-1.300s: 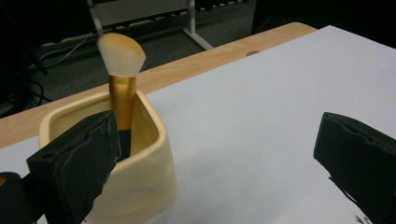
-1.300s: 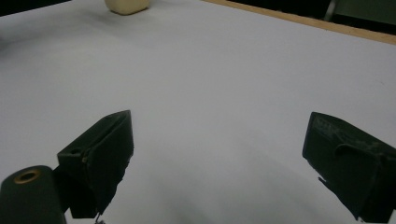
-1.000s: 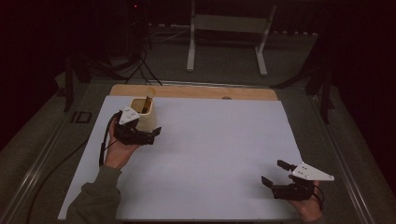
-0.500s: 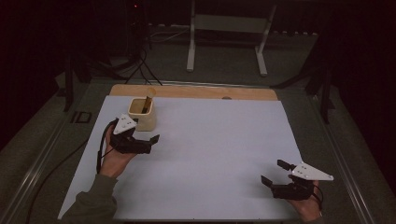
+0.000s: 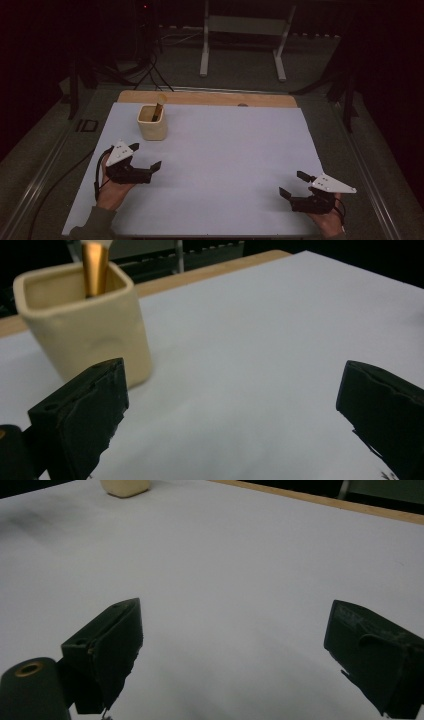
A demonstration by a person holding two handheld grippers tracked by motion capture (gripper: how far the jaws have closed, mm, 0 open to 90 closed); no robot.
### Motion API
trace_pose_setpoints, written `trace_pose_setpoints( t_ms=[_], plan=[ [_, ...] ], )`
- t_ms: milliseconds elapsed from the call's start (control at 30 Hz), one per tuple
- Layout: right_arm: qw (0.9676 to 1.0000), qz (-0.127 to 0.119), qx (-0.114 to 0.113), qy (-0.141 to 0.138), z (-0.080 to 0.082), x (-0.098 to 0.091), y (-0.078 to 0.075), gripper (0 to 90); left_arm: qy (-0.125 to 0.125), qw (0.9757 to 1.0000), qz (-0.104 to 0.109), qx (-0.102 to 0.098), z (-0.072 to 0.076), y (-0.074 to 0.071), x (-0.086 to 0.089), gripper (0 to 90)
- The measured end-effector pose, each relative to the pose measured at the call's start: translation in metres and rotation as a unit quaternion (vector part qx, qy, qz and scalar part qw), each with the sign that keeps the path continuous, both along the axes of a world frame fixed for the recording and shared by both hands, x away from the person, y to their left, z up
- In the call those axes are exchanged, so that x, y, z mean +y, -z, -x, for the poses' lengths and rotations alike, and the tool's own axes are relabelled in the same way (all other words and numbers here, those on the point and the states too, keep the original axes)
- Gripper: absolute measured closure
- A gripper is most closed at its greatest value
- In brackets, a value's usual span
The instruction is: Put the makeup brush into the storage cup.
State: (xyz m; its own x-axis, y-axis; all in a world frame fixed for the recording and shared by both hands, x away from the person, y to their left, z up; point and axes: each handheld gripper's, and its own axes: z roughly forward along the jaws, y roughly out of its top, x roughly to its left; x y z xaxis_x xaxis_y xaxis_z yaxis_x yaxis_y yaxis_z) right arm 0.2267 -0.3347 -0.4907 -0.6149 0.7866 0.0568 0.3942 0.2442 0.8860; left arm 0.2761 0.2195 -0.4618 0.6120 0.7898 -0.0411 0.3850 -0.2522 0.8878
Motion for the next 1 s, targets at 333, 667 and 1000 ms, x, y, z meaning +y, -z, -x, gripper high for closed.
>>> trace_pose_setpoints(
  t_ms=[333, 667, 1000],
  plan=[
    [1.0, -0.002, -0.001, 0.006, -0.001, -0.001, 0.001, 8.6, -0.017, 0.9998, -0.008, 0.003, 0.023, 0.014, 0.016, 1.6],
    [0.9999, -0.006, -0.001, 0.014, -0.003, -0.002, 0.003, 8.6, -0.045, 0.999, -0.01, 0.0, 0.042, 0.019, 0.041, 1.6],
    [0.9999, 0.001, -0.001, 0.016, -0.003, 0.0, 0.004, 8.7, -0.055, 0.9984, -0.011, -0.003, 0.058, 0.02, 0.053, 1.6]
  ],
)
